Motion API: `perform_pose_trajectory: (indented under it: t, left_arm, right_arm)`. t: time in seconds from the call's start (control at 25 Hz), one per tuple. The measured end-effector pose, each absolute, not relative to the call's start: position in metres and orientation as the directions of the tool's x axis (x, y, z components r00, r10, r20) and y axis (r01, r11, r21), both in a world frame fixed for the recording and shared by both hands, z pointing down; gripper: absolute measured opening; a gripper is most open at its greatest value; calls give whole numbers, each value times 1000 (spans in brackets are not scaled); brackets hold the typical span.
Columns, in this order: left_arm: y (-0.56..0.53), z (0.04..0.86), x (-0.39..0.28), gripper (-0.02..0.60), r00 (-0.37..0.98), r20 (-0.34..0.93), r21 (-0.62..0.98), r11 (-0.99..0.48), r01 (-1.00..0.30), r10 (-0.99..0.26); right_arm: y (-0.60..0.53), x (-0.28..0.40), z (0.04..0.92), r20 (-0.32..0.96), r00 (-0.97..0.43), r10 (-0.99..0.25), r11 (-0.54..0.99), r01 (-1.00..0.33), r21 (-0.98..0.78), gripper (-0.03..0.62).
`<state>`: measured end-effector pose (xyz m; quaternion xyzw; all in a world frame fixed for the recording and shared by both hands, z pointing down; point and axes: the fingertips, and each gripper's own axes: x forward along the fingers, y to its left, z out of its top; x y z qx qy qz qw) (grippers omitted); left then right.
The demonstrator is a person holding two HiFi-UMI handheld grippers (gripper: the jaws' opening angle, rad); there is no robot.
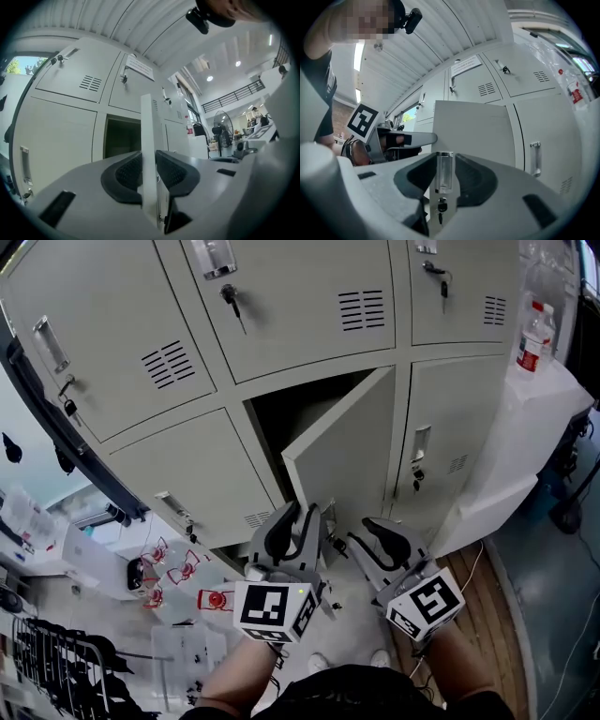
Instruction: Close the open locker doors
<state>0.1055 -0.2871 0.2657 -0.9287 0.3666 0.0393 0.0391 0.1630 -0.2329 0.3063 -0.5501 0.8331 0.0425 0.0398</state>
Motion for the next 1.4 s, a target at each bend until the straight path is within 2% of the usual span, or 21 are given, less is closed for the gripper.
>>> perform_pose_trajectory:
  t: [0.6, 1.08, 1.4]
  left_arm:
    - [-344, 266, 85, 91, 601, -108, -65, -598, -799, -792]
    - [-374, 266, 81, 81, 547, -110, -70, -543, -837, -830]
    - [-387, 266, 73, 114, 515, -120, -59, -511, -857, -849]
  right_arm:
    - [-285, 177, 300, -104, -349, -931, 353, -936, -15, 117]
    - [-347, 192, 297, -75, -328, -942, 331, -943, -27, 118]
    - [-374, 191, 301, -48, -341, -939, 342, -939, -26, 118]
